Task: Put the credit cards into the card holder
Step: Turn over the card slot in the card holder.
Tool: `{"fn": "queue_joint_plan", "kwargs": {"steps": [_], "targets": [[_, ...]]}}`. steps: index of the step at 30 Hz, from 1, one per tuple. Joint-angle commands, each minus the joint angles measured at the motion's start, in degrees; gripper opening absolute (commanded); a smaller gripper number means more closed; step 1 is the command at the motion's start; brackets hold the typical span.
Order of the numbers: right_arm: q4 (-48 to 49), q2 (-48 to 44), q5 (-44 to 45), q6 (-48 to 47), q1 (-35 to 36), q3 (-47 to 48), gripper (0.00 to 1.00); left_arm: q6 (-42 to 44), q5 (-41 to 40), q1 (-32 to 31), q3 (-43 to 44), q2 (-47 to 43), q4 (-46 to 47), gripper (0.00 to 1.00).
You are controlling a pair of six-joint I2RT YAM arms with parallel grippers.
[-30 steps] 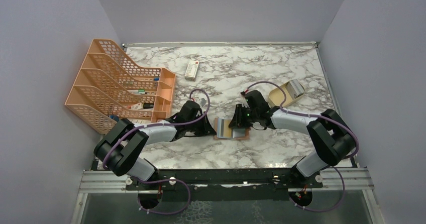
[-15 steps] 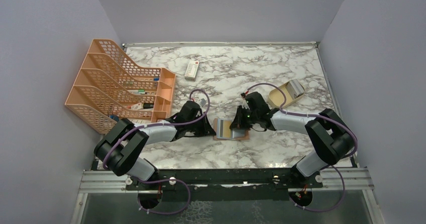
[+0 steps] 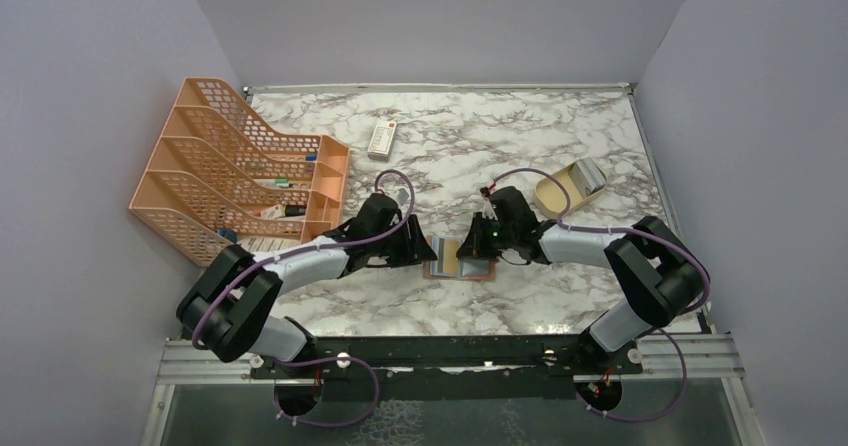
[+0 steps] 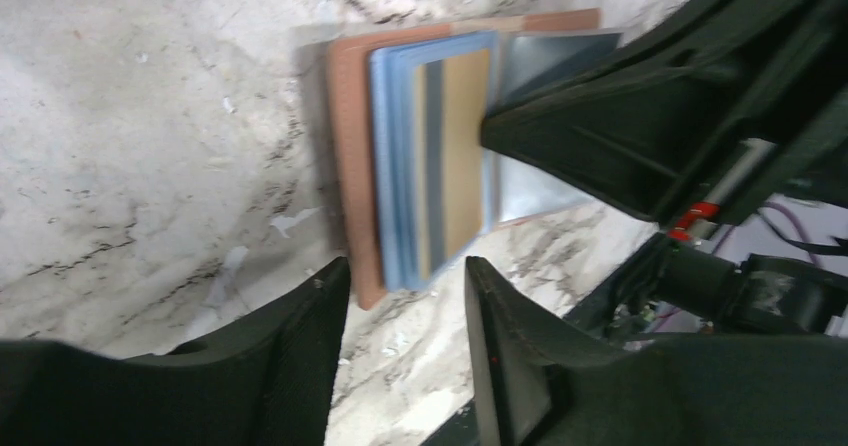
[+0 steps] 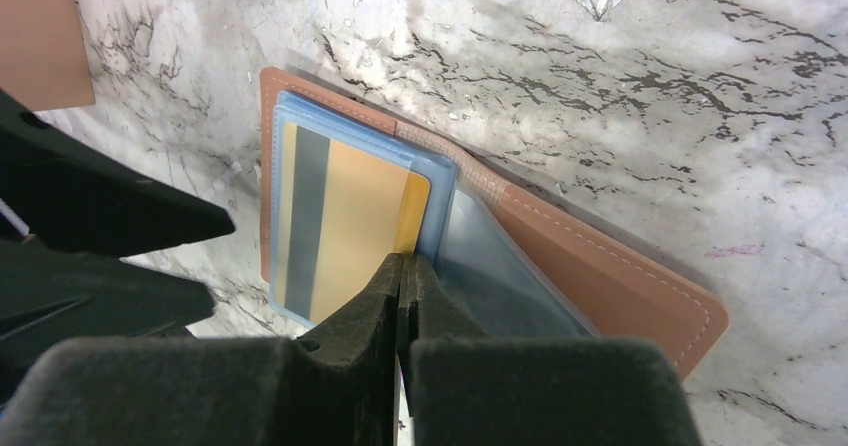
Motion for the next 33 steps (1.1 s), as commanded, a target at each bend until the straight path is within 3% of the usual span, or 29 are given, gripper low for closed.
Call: {"fn": "queue_joint_plan", "kwargs": {"steps": [1,4,11,15,33], "targets": [[-1.7,2.6,2.1,-2.1,0.4,-3.1,0.01,-2.3,-0.5,-0.1,2.5,-4.5,0.7,0.52],[-0.8,2.6,1.7,-2.0,0.4,-3.6,0.01,-3.0,0.9,-0.1,2.1,-4.9,3.9,0.57],[-0.9,1.6,0.9,-2.1,0.4,-3.0,0.02,-4.7,3.9,-0.1,0.5,-0.3,11.6,0.58],[-3.6,-1.5,2.8,-2.8,0.4,-1.9,0.10,-4.3,3.8,-0.1,0.8,1.2,12.8,0.58],[-4.6,-3.5,1.2,-3.7,0.4,-0.8,0.09,-4.1,4.1,-0.1,0.6,1.8,13.7,0.58]]}}
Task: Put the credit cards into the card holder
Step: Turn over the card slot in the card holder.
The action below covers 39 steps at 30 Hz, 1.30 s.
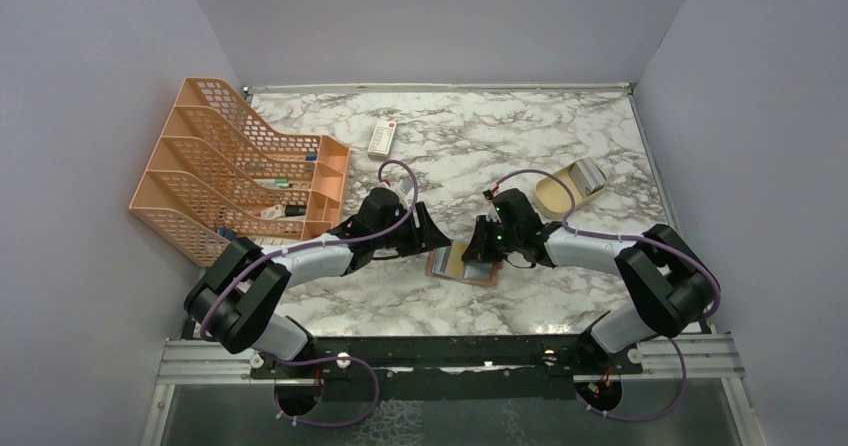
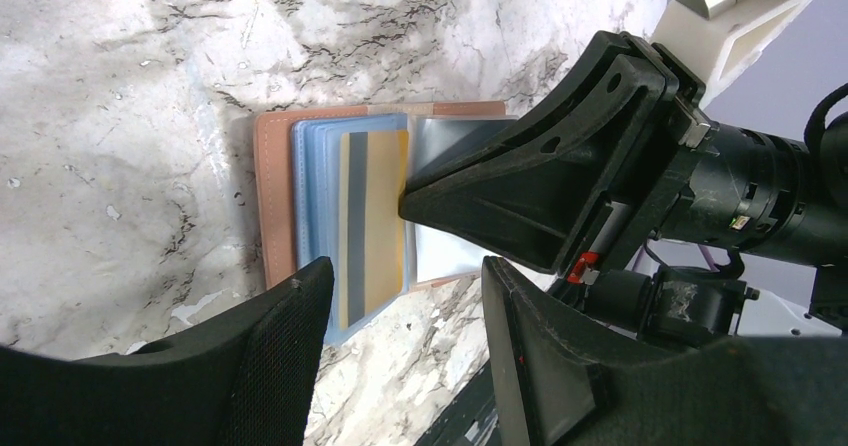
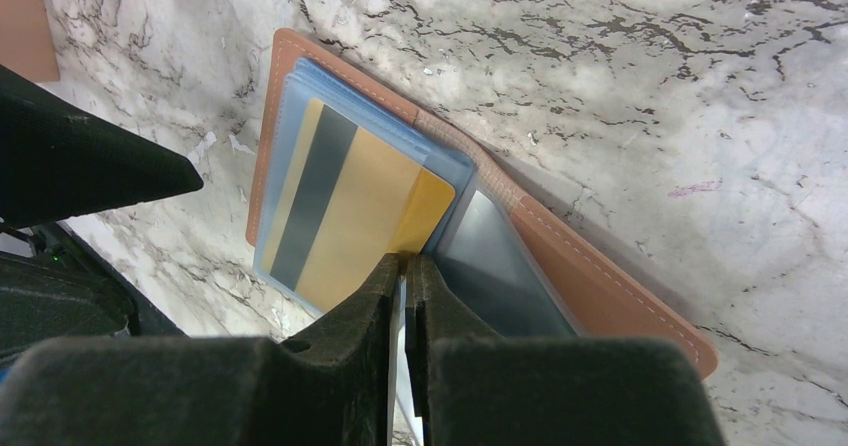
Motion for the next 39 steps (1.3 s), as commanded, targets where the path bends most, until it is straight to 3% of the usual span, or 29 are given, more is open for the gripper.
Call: {"fn": "queue_joint_plan", "kwargs": {"steps": [1,12,19,24,29,39], "targets": [[-0.3,0.2,0.5,-1.7,0.3,0.6,0.09,0.2,1.9,-0.1,-0.4,0.5,2.0,0.58],[6.9,2.5,-3.0,-4.7,0.3,0.8,0.09,-0.9,0.5,-0.1,-3.1,0.0,2.3,0.58],[5.2,1.0,-6.6,-5.1,0.3,1.6,0.12,0.1,-1.7,-0.1,-4.2,-1.5,2.3,0.58],[-0.4,-2.9,-2.9,-5.8,0.3,2.7,0.14,2.3,-5.4,0.0,-4.4,-3.4,-0.3,0.45],[-2.6,-3.7,-1.9,-5.3,0.3,3.0,0.18,2.7,-4.8,0.0,-3.5,-3.6,-0.3,0.47],[-1.4,0.2,-2.2,-4.4,0.3,3.6,0.08,1.4,-2.3,-0.1,-2.8,-0.2,2.4,0.51]]}}
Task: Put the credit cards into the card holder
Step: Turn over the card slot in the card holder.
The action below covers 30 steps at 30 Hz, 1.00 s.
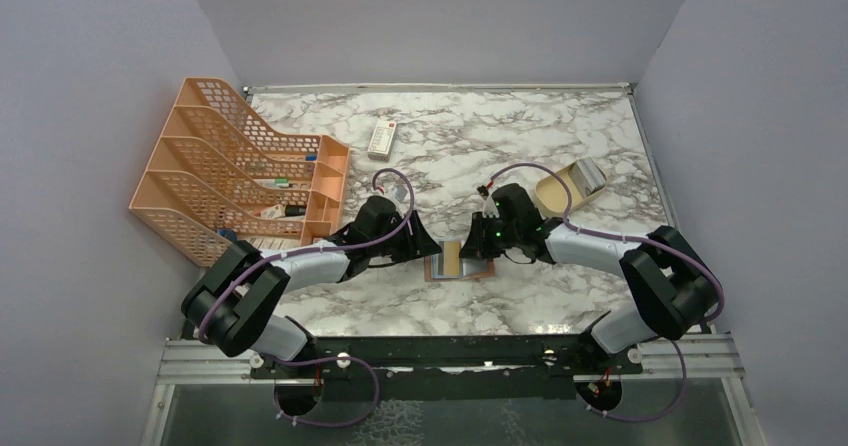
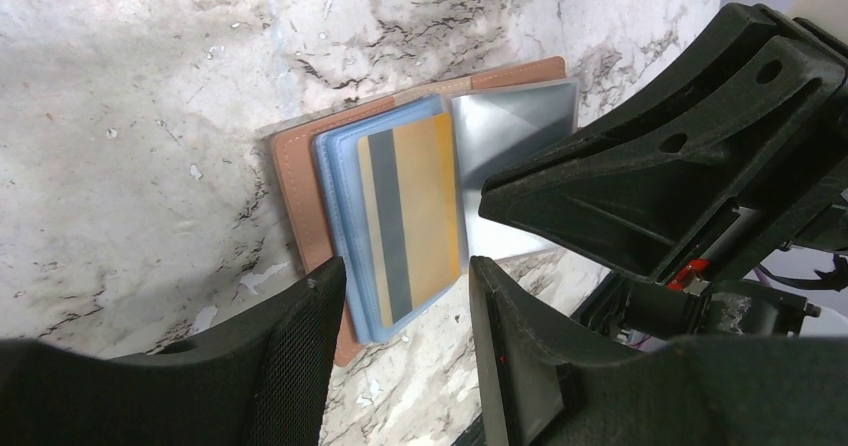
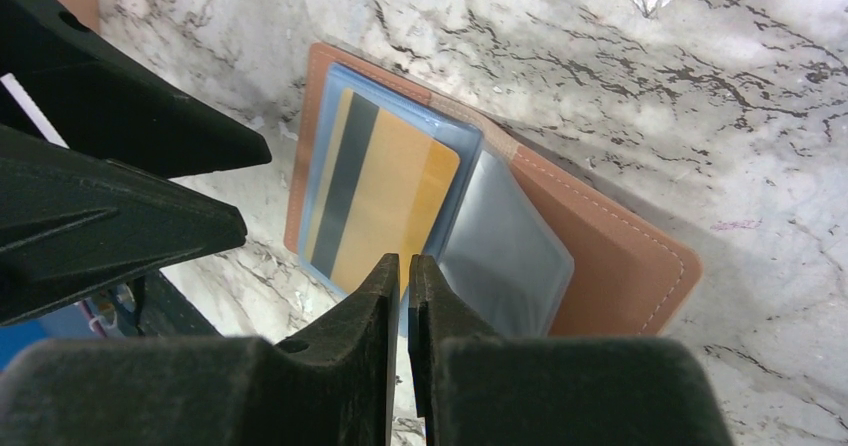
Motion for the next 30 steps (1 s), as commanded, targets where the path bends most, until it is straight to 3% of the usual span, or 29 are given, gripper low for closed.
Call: {"fn": "queue_joint_plan", "kwargs": {"steps": [1,11,30], "targets": [[0.9,1.8,0.3,0.3,0.3,1.2,0.07,0.1,1.5,-0.1,1.1,1.6,2.6,0.51],[2.0,4.7,0.7,0.9,0.3,0.1,0.02,0.9,3.6,-0.1,2.6,3.5,4.0,0.50],[2.5,5.5,1.6,1.4,0.3,-1.7,0.01,-0.3,5.6,-0.1,2.6,4.0,5.9,0.50]]}}
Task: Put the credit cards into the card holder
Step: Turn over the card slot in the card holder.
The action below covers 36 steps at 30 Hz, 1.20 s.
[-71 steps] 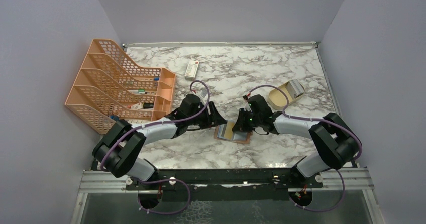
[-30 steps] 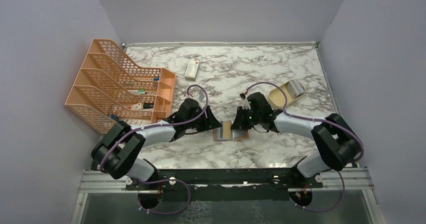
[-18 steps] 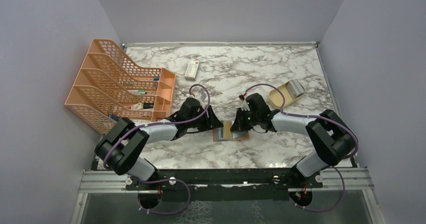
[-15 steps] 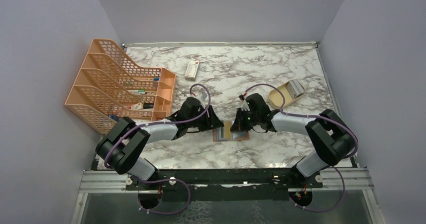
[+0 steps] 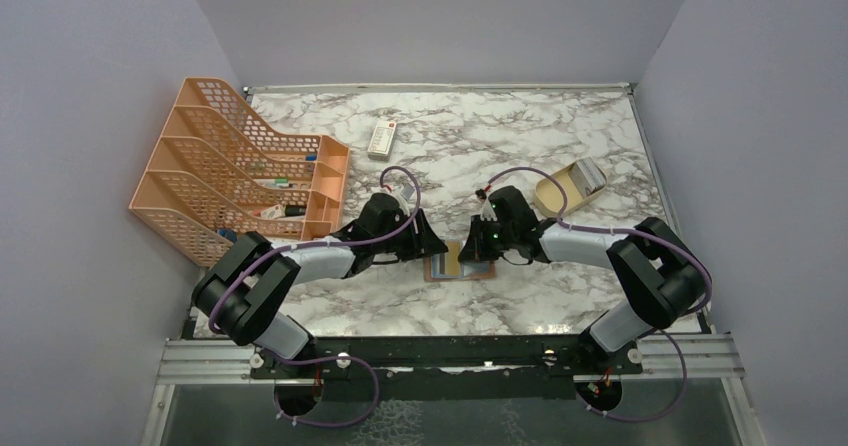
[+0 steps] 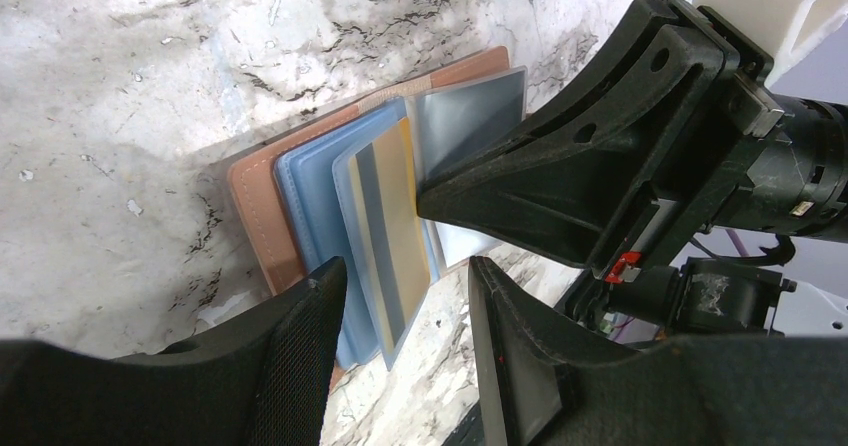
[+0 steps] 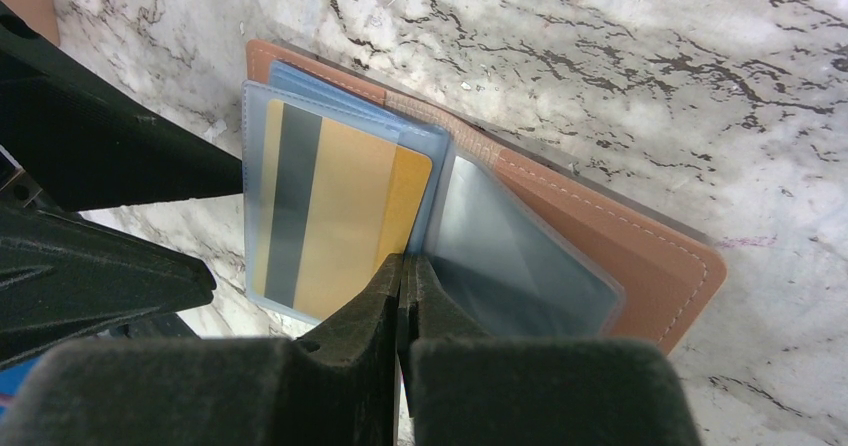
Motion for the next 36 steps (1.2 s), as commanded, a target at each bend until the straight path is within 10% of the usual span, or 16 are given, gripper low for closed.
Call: {"fn": "queue_joint_plan", "kwargs": {"steps": [1,25,36], "targets": [[0.6,1.3,1.6,0.3,0.3,-1.6,0.01,-0.3,1.4,-0.1,1.1,0.0,2.1,0.50],[1.6,-3.6,1.6,0.4,0.3,-1.5,0.14,-3.6,6.3,-0.1,4.4,6.8,5.7,0.19],[-7.5,-14.2,10.6,-2.8,0.3,-0.4,0.26,8.1,-0.6,0.0,15.6,8.4,-20.2,0.06]]}}
